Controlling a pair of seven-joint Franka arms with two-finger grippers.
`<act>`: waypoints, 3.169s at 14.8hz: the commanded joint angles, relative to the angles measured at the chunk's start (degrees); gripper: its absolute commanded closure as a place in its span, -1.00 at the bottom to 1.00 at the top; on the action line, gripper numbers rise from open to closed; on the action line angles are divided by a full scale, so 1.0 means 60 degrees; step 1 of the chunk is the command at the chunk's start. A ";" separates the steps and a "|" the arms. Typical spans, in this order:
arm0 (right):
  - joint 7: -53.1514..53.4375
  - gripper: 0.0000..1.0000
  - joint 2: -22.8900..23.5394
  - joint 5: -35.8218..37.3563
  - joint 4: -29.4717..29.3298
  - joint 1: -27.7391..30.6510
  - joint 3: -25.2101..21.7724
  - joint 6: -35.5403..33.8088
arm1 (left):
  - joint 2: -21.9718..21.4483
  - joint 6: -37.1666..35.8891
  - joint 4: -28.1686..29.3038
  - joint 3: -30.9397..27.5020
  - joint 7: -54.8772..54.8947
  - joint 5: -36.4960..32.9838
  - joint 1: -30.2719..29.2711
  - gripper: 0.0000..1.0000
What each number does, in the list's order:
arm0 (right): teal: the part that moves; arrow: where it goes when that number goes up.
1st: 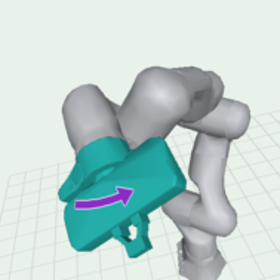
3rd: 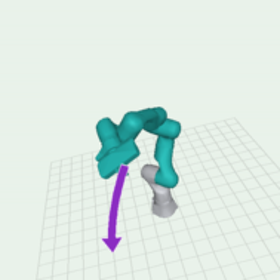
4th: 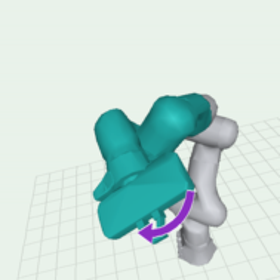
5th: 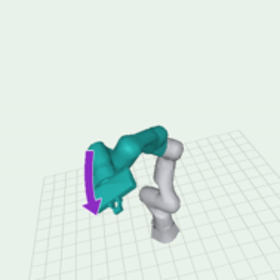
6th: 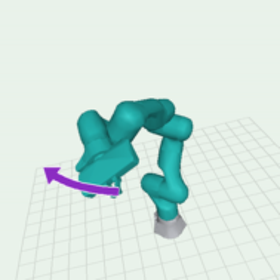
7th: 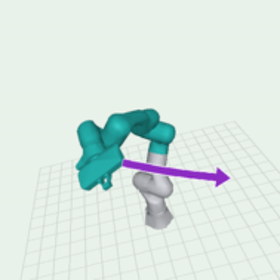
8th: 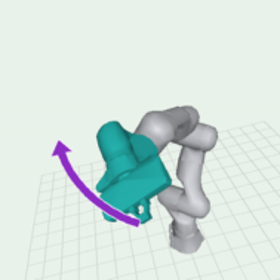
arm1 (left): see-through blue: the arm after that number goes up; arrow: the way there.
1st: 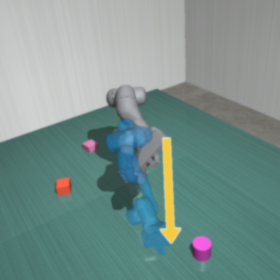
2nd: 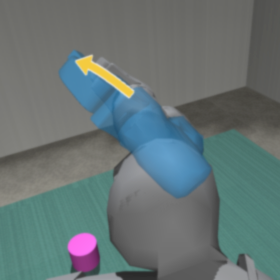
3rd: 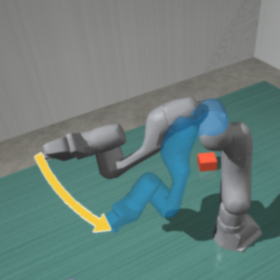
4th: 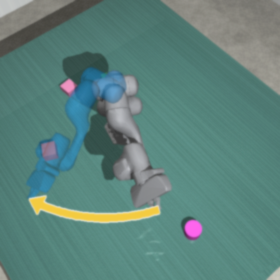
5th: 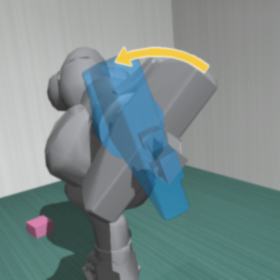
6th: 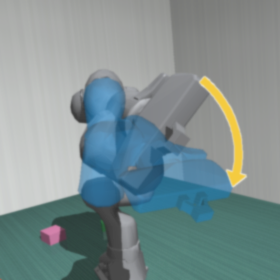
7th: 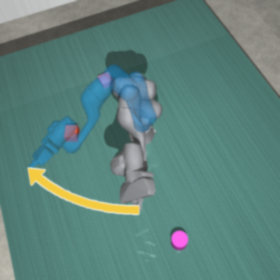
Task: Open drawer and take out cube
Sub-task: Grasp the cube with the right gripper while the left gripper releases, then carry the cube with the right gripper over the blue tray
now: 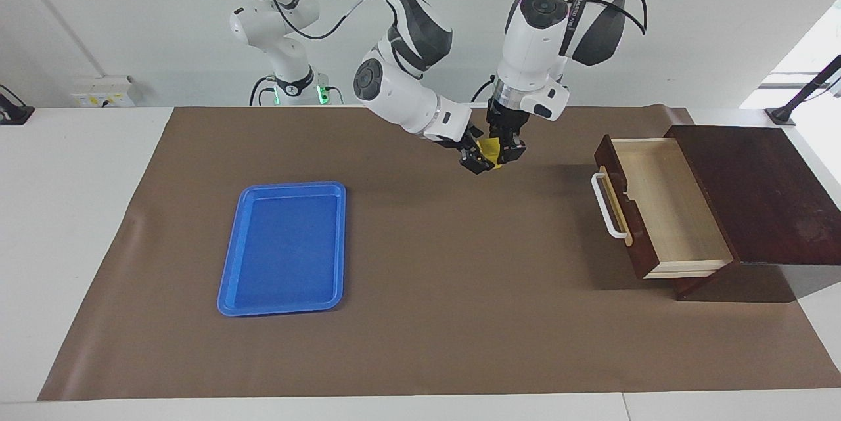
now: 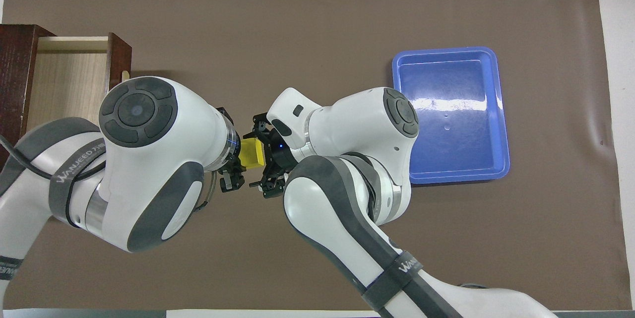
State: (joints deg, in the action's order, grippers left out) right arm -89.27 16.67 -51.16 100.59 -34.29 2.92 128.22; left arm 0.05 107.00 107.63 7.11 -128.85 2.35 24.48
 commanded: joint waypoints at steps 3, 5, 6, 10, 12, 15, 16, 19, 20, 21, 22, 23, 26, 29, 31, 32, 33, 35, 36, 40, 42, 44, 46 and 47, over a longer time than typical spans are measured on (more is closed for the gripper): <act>0.0389 1.00 0.0049 -0.0145 -0.0109 0.0017 -0.0004 0.0001 | -0.0360 0.0214 0.0401 -0.0159 -0.0088 0.0165 0.0153 1.00; 0.0435 1.00 0.0034 -0.0130 -0.0109 0.0017 -0.0004 0.0016 | -0.0360 0.0214 0.0401 -0.0173 -0.0088 0.0165 0.0153 1.00; 0.0434 1.00 0.0034 -0.0130 -0.0109 0.0031 -0.0004 0.0016 | -0.0360 0.0214 0.0401 -0.0159 -0.0088 0.0165 0.0153 1.00; 0.0449 1.00 -0.0068 -0.0101 -0.0138 0.0031 -0.0004 0.0002 | -0.0360 0.0199 0.0387 -0.0174 -0.0030 0.0165 0.0153 1.00; 0.0464 1.00 -0.0083 -0.0115 -0.0138 0.0031 -0.0004 0.0002 | -0.0360 0.0214 0.0358 -0.0174 0.0029 0.0151 0.0168 0.35; 0.0464 1.00 -0.0083 -0.0115 -0.0153 0.0017 -0.0004 0.0002 | -0.0360 0.0170 0.0270 -0.0188 0.0117 0.0151 0.0153 -1.00; 0.0478 1.00 -0.0083 -0.0115 -0.0153 0.0017 -0.0004 0.0002 | -0.0360 0.0141 0.0226 -0.0188 0.0132 0.0151 0.0081 -1.00; 0.0493 1.00 -0.0083 -0.0145 -0.0168 0.0017 0.0011 0.0016 | -0.0374 0.0053 0.0137 -0.0261 0.0422 0.0107 -0.0298 -1.00; 0.0508 1.00 -0.0068 -0.0145 -0.0197 0.0017 0.0011 0.0002 | -0.0418 0.0053 0.0210 -0.0261 0.0816 0.0107 -0.0548 -1.00; 0.0566 1.00 -0.0068 -0.0145 -0.0197 0.0017 0.0011 0.0002 | -0.0476 0.0053 0.0312 -0.0261 0.1328 0.0107 -0.0927 -1.00; 0.0581 1.00 -0.0083 -0.0130 -0.0211 0.0017 0.0011 0.0002 | -0.0491 0.0154 0.0444 -0.0261 0.2087 0.0107 -0.1453 -1.00; 0.0581 1.00 -0.0083 -0.0115 -0.0212 0.0031 -0.0004 0.0002 | -0.0477 0.0199 0.0474 -0.0247 0.2878 0.0107 -0.1879 -1.00; 0.0566 1.00 -0.0229 -0.0042 -0.0212 0.0221 -0.0004 -0.0188 | -0.0171 0.0912 0.0839 -0.0261 0.4113 -0.0141 -0.2336 -1.00; 0.0537 1.00 -0.0478 0.0016 -0.0182 0.0703 -0.0062 -0.0830 | 0.0356 0.1896 0.1016 -0.0261 0.4933 -0.0464 -0.2848 -1.00; 0.0217 1.00 -0.0537 0.0017 -0.0182 0.1463 -0.0077 -0.1475 | 0.0577 0.2059 0.1017 -0.0276 0.5738 -0.0552 -0.3054 -1.00; -0.0061 1.00 -0.0566 0.0017 -0.0124 0.1800 -0.0077 -0.1695 | 0.0665 0.2117 0.1017 -0.0262 0.6090 -0.0683 -0.3258 -1.00; -0.0252 1.00 -0.0624 0.0046 -0.0095 0.2195 -0.0077 -0.1973 | 0.0724 0.2292 0.1017 -0.0261 0.6181 -0.0771 -0.3390 -1.00; -0.0546 1.00 -0.0640 0.0366 -0.0036 0.2957 -0.0092 -0.2399 | 0.0754 0.2586 0.1002 -0.0262 0.6298 -0.0888 -0.3828 -1.00; -0.0692 1.00 -0.0654 0.0658 0.0051 0.3309 -0.0092 -0.2575 | 0.0783 0.2587 0.0973 -0.0261 0.6560 -0.1063 -0.3918 -1.00; -0.0957 1.00 -0.0815 0.1464 0.0681 0.4584 -0.0106 -0.2606 | 0.0871 0.2645 0.0797 -0.0261 0.6855 -0.1416 -0.4489 -1.00; -0.1175 1.00 -0.0961 0.1773 0.1148 0.5053 -0.0106 -0.2402 | 0.0871 0.2675 0.0811 -0.0261 0.7088 -0.1534 -0.5015 -1.00; -0.1542 1.00 -0.1122 0.1789 0.1762 0.5405 -0.0106 -0.1817 | 0.0871 0.2878 0.0884 -0.0261 0.7177 -0.1534 -0.5572 -1.00; -0.1587 1.00 -0.1327 0.1789 0.2466 0.5801 -0.0106 -0.1611 | 0.0871 0.3157 0.0914 -0.0261 0.7410 -0.1534 -0.5925 -1.00; -0.1761 1.00 -0.1415 0.1789 0.2730 0.5977 -0.0106 -0.1508 | 0.0871 0.3173 0.0928 -0.0261 0.7659 -0.1534 -0.6100 -1.00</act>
State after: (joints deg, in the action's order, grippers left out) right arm -98.06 11.85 -41.18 111.08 -0.81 1.46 117.19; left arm 5.16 124.67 112.71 5.29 -84.98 -5.53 -9.39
